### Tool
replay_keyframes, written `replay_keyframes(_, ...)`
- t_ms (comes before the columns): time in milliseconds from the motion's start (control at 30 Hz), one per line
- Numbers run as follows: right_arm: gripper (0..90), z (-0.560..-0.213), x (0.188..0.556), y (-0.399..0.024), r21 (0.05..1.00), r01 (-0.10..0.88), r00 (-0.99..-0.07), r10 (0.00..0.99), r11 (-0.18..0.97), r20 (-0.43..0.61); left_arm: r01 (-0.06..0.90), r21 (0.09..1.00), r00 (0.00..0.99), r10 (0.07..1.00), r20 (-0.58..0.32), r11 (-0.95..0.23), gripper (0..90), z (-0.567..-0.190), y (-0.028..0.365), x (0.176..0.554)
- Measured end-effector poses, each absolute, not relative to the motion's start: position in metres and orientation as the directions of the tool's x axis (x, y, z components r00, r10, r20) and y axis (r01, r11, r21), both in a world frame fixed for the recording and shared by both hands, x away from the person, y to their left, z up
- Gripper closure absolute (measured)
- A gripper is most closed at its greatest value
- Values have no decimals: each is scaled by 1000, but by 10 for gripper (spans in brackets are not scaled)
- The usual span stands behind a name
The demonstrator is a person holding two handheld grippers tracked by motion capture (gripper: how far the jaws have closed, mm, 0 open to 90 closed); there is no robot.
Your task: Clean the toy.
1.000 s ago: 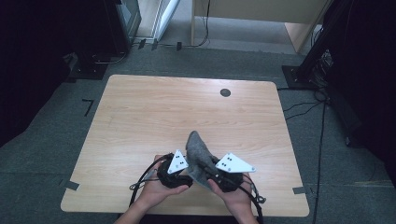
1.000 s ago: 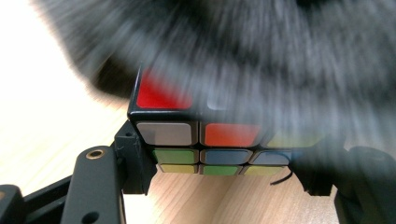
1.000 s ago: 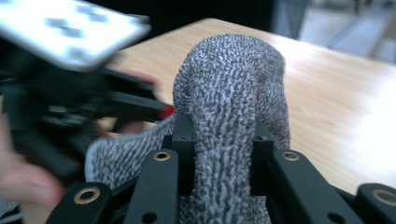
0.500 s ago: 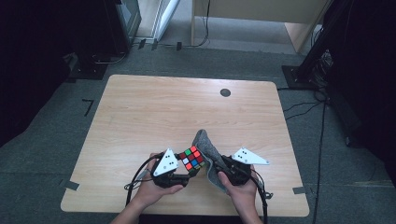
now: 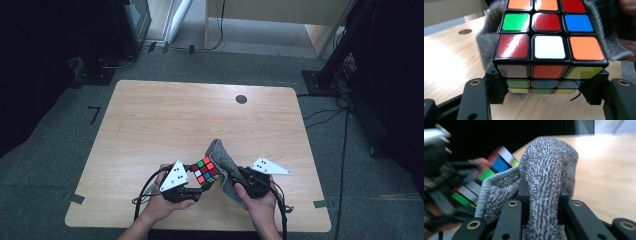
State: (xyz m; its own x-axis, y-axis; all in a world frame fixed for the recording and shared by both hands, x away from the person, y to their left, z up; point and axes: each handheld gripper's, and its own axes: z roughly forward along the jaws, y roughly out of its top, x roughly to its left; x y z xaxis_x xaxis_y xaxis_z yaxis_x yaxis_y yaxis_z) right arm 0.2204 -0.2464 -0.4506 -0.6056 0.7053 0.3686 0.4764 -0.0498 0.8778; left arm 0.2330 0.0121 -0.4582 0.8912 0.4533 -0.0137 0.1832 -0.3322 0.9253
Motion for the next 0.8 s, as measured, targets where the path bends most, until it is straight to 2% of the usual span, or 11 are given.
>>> replay_keyframes(67, 751, -448, 219, -247, 880, 471, -613, 693, -64, 378, 189, 920, 891, 453, -14, -344, 348, -461, 10, 234)
replay_keyframes(133, 749, -432, 212, -244, 913, 398, -661, 662, -91, 354, 184, 914, 894, 447, -3, -362, 347, -462, 7, 233)
replay_keyframes(233, 748, -428, 209, -241, 927, 368, -668, 672, -77, 321, 187, 915, 894, 449, -7, -358, 347, -461, 8, 233)
replay_keyframes(433, 748, -452, 219, -245, 878, 473, -606, 695, -76, 387, 208, 919, 889, 456, -36, -334, 347, -459, 13, 235)
replay_keyframes(533, 744, -431, 210, -243, 917, 389, -666, 662, -85, 344, 213, 904, 887, 462, -19, -371, 348, -461, 10, 236)
replay_keyframes(633, 744, -426, 207, -239, 931, 361, -678, 668, -60, 306, 216, 903, 886, 463, -22, -371, 347, -462, 8, 235)
replay_keyframes(733, 744, -435, 209, -241, 917, 388, -659, 670, -87, 343, 211, 898, 880, 475, -2, -387, 347, -463, 8, 235)
replay_keyframes(800, 746, -441, 214, -243, 903, 429, -623, 709, -43, 330, 238, 915, 881, 470, -63, -325, 347, -461, 12, 237)
